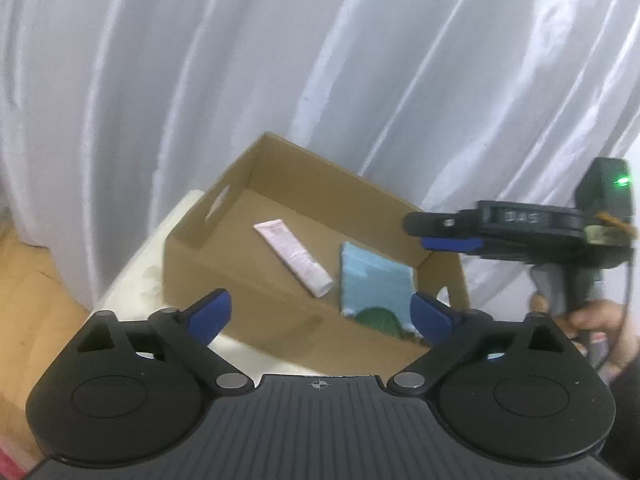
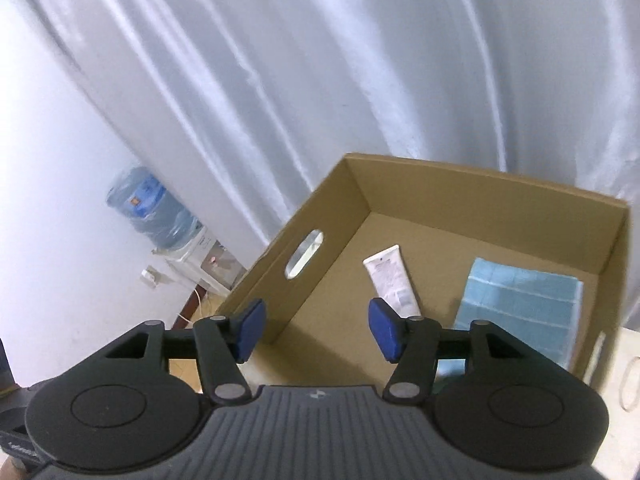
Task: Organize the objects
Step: 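Raise the right tool away from the box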
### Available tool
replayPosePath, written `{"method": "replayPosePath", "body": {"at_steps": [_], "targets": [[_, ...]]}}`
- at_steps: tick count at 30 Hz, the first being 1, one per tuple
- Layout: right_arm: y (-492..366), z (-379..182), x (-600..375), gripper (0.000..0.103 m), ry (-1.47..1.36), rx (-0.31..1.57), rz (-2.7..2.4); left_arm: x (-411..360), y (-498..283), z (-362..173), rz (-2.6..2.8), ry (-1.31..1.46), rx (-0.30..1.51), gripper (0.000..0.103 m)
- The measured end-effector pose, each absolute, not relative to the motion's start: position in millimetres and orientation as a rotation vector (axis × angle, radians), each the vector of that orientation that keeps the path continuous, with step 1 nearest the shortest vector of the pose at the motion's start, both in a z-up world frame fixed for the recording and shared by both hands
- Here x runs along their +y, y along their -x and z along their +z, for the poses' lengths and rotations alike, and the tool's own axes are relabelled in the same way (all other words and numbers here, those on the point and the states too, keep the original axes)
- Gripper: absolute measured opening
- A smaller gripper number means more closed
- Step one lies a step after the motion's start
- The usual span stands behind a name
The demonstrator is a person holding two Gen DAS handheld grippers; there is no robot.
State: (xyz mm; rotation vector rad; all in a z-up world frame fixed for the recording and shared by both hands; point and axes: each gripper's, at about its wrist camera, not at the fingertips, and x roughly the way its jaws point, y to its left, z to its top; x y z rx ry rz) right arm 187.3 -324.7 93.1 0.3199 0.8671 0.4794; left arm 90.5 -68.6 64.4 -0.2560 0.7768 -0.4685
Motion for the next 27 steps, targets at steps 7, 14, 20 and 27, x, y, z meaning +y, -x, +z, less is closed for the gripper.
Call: {"method": "replayPosePath", "body": {"at_steps": [7, 14, 20, 27], "targets": [[-107.0, 111.1, -311.4, 0.101, -0.228, 0.769, 0.453, -56.0, -26.2, 66.5, -0.341, 0.188, 0.736, 0.102], [-64.9, 98.6, -278.8, 0.103, -0.198, 0.773, 0.418, -36.3, 7.5, 58.5, -0.233, 0.135, 0.724, 0.102], [-45.1, 93.2, -250.6, 0.103, -0.122, 0.755, 0.329, -18.9, 22.6, 50.1, -0.187, 0.157, 0.691, 0.103], [-26.4, 102.5, -224.2, 0.103, 0.02, 0.699, 0.264, -4.2, 28.1, 41.9, -0.149, 0.163, 0.679, 0.103]]}}
